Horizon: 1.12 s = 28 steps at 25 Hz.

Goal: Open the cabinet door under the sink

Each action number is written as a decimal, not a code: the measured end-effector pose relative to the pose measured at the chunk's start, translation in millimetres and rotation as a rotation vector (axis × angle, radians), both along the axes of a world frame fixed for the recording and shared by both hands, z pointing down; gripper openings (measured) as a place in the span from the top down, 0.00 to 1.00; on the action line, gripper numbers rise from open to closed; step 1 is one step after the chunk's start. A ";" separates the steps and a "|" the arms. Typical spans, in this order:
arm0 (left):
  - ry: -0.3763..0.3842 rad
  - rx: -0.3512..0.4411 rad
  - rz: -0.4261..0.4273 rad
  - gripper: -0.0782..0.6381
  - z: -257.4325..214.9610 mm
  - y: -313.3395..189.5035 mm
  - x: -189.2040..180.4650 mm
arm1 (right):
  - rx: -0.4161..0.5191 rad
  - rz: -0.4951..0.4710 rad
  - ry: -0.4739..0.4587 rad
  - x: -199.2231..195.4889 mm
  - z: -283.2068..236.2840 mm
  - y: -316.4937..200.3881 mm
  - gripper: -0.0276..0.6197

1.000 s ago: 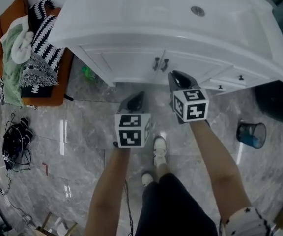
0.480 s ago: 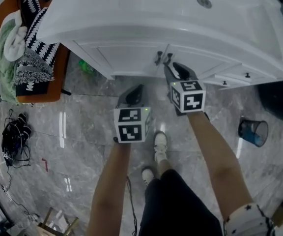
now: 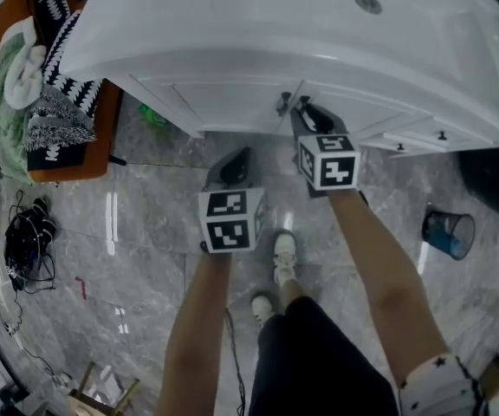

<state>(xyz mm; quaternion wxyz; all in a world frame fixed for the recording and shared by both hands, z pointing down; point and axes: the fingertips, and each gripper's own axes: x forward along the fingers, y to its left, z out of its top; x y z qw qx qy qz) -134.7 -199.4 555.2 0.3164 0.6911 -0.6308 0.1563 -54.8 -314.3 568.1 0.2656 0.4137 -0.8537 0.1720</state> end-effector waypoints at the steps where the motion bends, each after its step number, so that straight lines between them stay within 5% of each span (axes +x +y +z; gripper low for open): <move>1: 0.000 0.001 -0.003 0.88 -0.1 -1.3 -1.1 | 0.001 0.003 0.002 -0.8 -0.2 -1.8 0.79; 8: -0.004 -0.005 -0.014 0.88 2.1 -5.2 -3.9 | 0.040 0.033 0.039 -0.4 0.7 -4.9 0.88; 28: -0.010 -0.029 -0.006 0.88 9.6 8.6 3.6 | 0.024 0.019 0.034 3.3 1.7 9.1 0.88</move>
